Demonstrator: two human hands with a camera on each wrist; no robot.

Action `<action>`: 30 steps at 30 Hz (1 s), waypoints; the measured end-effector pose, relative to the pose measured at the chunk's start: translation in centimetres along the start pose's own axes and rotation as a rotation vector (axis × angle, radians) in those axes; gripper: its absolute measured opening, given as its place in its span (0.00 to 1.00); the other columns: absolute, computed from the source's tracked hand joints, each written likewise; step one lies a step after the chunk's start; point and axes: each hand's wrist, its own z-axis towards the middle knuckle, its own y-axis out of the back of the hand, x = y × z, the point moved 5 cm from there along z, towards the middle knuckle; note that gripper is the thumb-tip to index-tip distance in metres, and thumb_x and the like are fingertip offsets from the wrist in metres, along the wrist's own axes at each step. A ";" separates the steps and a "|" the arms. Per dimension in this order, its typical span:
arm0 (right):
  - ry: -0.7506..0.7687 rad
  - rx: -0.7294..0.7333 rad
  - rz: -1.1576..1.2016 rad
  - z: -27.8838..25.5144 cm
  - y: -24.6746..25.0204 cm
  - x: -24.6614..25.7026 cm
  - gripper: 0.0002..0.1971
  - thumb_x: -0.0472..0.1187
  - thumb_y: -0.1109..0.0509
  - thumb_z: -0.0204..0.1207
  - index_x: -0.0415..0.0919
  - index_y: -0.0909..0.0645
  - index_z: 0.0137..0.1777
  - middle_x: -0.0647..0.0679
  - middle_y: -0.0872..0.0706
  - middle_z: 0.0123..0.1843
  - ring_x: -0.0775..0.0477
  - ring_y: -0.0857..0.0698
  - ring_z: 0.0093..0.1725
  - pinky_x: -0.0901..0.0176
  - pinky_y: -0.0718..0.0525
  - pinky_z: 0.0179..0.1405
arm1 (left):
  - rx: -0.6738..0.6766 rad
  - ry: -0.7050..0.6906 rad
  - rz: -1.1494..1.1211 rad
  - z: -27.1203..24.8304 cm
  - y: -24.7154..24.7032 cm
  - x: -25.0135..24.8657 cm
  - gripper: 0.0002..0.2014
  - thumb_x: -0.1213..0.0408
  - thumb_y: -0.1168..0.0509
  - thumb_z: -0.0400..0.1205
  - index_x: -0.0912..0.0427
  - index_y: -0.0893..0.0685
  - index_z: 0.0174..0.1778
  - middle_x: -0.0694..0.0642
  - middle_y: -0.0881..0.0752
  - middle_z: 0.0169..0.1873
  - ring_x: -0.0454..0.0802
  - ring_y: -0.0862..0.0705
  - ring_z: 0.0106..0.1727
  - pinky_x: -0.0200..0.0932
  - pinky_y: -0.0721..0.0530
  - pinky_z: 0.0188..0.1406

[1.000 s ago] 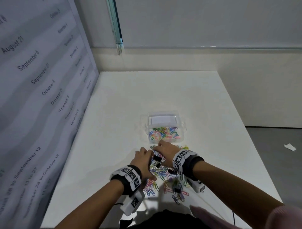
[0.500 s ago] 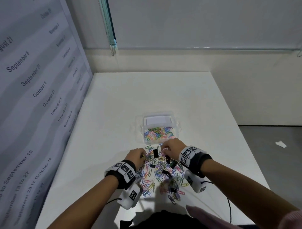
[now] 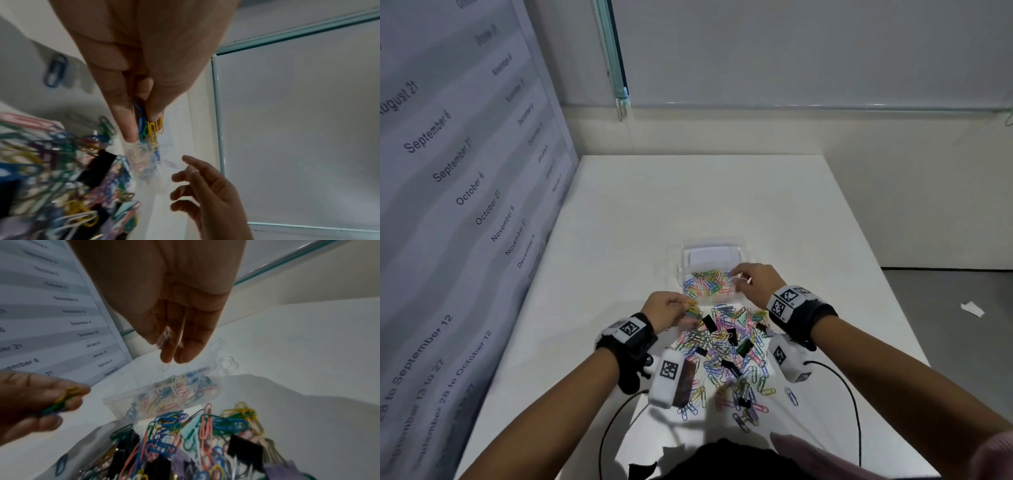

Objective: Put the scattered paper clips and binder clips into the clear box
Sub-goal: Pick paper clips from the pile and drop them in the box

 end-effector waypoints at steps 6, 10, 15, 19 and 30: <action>-0.019 0.055 -0.009 -1.9 -1.3 -1.2 0.12 0.36 0.37 0.76 0.44 0.21 0.59 0.49 0.18 0.42 0.47 0.19 0.37 0.58 0.22 0.39 | -0.023 -0.073 -0.068 2.0 -0.4 -4.9 0.12 0.77 0.44 0.84 0.74 0.19 0.60 0.67 0.16 0.51 0.42 0.11 0.32 0.30 0.12 0.37; 0.037 0.205 -0.098 -3.7 -3.8 -1.2 0.12 0.36 0.33 0.72 0.43 0.20 0.55 0.44 0.16 0.52 0.46 0.18 0.45 0.54 0.18 0.49 | -0.004 -0.060 0.041 2.5 -1.4 -6.1 0.16 0.72 0.44 0.85 0.74 0.23 0.66 0.65 0.18 0.60 0.56 0.17 0.55 0.42 0.16 0.54; 0.093 0.312 -0.253 -4.5 -6.9 -1.4 0.23 0.41 0.27 0.67 0.43 0.25 0.63 0.44 0.25 0.60 0.42 0.21 0.57 0.50 0.18 0.56 | 0.007 -0.298 0.281 0.7 -3.1 -6.1 0.17 0.78 0.45 0.82 0.66 0.18 0.62 0.59 0.14 0.59 0.53 0.17 0.63 0.42 0.21 0.65; 0.068 0.258 -0.207 -4.6 -7.1 -1.7 0.17 0.42 0.26 0.64 0.44 0.26 0.51 0.47 0.27 0.50 0.45 0.24 0.47 0.55 0.22 0.44 | 0.056 -0.356 0.449 -0.5 -4.8 -4.6 0.13 0.77 0.42 0.80 0.64 0.15 0.55 0.53 0.15 0.47 0.46 0.18 0.48 0.32 0.21 0.50; 0.094 0.117 0.038 -5.5 -5.5 -2.6 0.09 0.32 0.29 0.68 0.45 0.23 0.44 0.50 0.21 0.42 0.49 0.25 0.39 0.62 0.30 0.37 | 0.102 -0.330 1.062 0.7 -5.5 0.7 0.21 0.67 0.33 0.78 0.57 0.24 0.68 0.60 0.25 0.64 0.57 0.27 0.68 0.43 0.29 0.67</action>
